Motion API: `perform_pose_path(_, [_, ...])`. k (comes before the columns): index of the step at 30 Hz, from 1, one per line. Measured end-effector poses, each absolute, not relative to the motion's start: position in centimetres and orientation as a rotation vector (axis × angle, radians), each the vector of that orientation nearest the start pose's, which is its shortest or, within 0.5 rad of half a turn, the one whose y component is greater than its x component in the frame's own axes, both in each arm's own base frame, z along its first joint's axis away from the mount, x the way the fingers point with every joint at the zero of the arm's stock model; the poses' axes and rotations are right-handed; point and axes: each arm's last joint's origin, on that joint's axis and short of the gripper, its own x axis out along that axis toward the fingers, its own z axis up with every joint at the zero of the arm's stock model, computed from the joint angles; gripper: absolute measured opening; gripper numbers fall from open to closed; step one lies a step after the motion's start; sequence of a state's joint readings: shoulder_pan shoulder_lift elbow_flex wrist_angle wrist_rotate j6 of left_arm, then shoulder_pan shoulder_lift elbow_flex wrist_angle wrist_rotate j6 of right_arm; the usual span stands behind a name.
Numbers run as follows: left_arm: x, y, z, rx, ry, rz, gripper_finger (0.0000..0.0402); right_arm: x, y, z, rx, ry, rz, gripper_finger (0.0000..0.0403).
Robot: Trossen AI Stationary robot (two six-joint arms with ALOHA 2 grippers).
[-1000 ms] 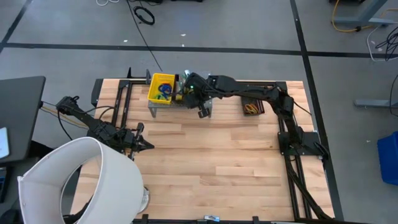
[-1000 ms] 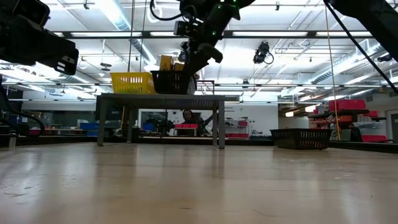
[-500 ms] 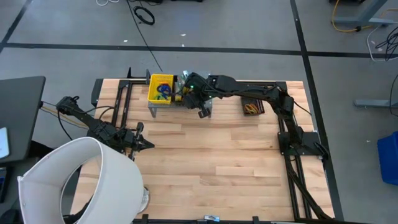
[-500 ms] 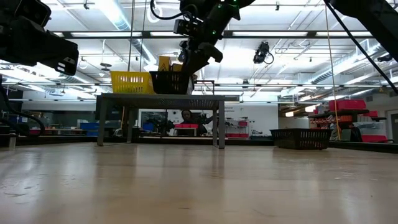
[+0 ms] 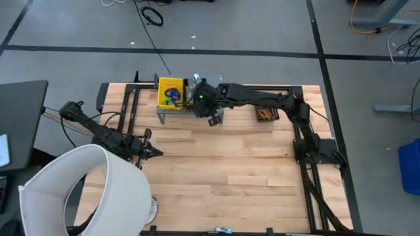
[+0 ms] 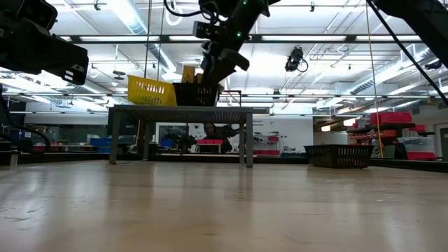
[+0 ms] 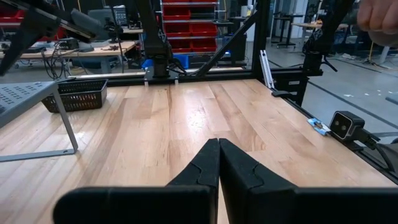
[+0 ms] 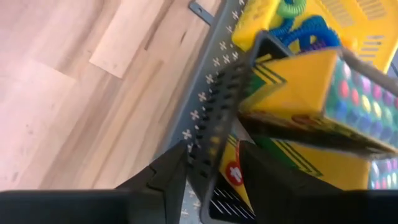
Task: Pick & Place Office Desk Supplies
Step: Put the black bin on the shelf
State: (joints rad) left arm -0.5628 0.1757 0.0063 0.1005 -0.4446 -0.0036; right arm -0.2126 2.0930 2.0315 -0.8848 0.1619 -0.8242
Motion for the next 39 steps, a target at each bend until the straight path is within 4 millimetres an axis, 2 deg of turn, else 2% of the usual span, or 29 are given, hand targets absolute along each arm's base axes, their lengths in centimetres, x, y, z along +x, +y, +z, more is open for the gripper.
perform_pose_path(13, [9.6, -4.6, 16.1, 0.03, 0.061, -0.118, 0.0008, 44.9, -7.6, 30.7, -0.786, 0.996, 0.056, 0.0156])
perform_pose_path(20, [9.6, -4.6, 16.1, 0.029, 0.06, -0.118, 0.0008, 45.9, -5.7, 32.3, -0.814, 0.82, 0.037, 0.0156])
perform_pose_path(27, [9.6, -4.6, 16.2, 0.025, 0.053, -0.118, 0.0008, 46.7, -7.3, 32.7, -0.781, 0.703, 0.017, 0.0156])
perform_pose_path(33, [9.6, -4.6, 16.2, 0.025, 0.053, -0.118, 0.0008, 46.7, -8.0, 32.3, -0.652, 0.678, 0.084, 0.0156])
perform_pose_path(36, [9.6, -4.6, 16.2, 0.025, 0.052, -0.118, 0.0008, 46.6, -6.8, 32.4, -0.634, 0.697, 0.073, 0.0156])
perform_pose_path(39, [9.6, -4.6, 16.2, 0.025, 0.053, -0.119, 0.0008, 45.7, -4.8, 32.1, -0.665, 0.829, 0.068, 0.0156])
